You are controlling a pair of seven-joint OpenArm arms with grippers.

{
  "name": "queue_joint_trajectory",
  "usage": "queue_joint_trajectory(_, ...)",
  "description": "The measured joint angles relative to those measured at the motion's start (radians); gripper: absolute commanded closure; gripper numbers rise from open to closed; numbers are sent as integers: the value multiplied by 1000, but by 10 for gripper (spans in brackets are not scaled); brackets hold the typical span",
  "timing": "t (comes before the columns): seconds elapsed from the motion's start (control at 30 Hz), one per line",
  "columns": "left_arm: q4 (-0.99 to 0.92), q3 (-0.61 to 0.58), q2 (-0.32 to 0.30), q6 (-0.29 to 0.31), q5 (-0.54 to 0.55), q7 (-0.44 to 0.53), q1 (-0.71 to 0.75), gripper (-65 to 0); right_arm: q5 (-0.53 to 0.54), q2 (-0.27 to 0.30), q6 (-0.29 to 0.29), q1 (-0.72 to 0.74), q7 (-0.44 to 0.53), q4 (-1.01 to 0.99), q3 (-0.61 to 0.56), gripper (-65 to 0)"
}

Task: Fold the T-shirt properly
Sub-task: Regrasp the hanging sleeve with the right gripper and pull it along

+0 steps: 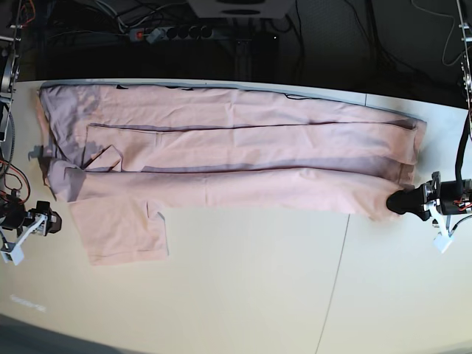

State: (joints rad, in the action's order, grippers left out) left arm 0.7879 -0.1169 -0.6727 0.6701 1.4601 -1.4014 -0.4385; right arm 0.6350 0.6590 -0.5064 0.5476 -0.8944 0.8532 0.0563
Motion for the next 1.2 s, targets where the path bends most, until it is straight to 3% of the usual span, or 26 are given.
queue_joint_trajectory(0.33,7,0,-3,0,2,-1,1,0,-28,-127,0,192,146,-452,3,-369)
queue_joint_trajectory(0.77,8,0,-3,0,0,-2,1,0,-90,-272,1,212,185,-471,8,-360)
queue_joint_trajectory(0.83,8,0,-3,0,0,-2,1,0,-109,-277,1,212,188,-471,8,-275)
queue_joint_trajectory(0.93,8,0,-3,0,0,-2,1,0,-162,-277,1,212,187,-469,8,-13)
queue_joint_trajectory(1.2,8,0,-3,0,0,-2,1,0,-210,-271,-4,205,179,-431,9,0)
